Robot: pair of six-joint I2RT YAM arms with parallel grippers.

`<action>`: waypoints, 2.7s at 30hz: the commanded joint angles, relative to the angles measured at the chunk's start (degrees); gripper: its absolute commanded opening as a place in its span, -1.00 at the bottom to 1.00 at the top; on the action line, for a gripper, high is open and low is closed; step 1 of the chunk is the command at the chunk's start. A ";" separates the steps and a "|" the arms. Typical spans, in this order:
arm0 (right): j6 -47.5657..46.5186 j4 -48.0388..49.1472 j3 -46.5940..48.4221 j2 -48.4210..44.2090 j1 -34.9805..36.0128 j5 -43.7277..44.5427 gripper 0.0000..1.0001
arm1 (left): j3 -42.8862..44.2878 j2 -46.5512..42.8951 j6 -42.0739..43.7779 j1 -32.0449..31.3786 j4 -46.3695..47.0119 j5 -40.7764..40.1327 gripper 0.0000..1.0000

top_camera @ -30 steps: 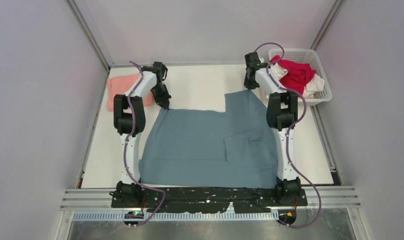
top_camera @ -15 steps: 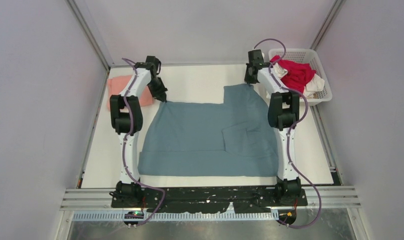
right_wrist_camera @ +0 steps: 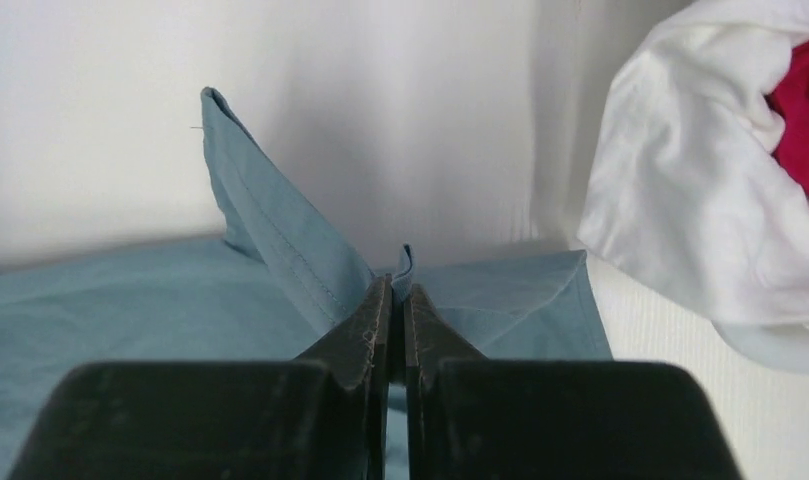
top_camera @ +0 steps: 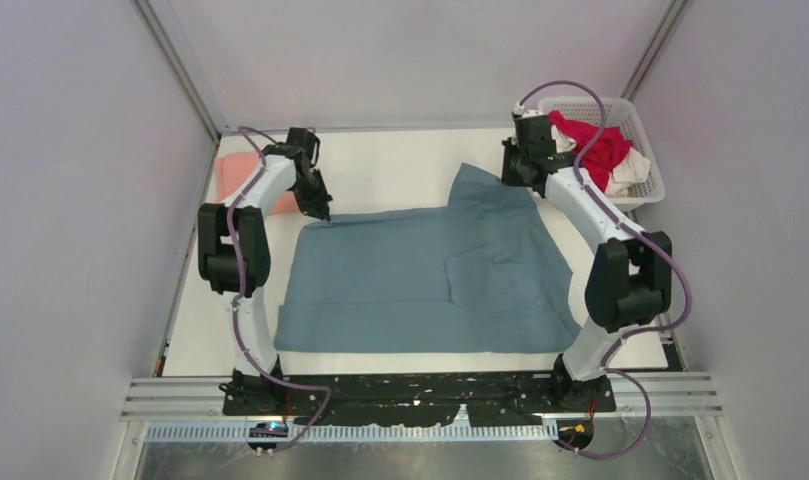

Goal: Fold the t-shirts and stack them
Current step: Fold the other side of the tshirt into a rectangle

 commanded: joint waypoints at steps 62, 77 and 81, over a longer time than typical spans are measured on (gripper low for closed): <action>12.41 -12.52 -37.94 -43.66 11.44 -7.95 0.91 | -40.64 -44.07 -5.29 -4.75 22.69 9.35 0.99; 10.48 9.67 -39.69 -20.54 7.70 -15.32 0.91 | -38.64 -25.28 -3.90 -5.75 19.88 6.30 0.99; 9.69 10.52 -41.66 -19.88 8.04 -19.75 0.90 | -45.20 -28.23 -5.05 -2.08 20.30 6.04 0.99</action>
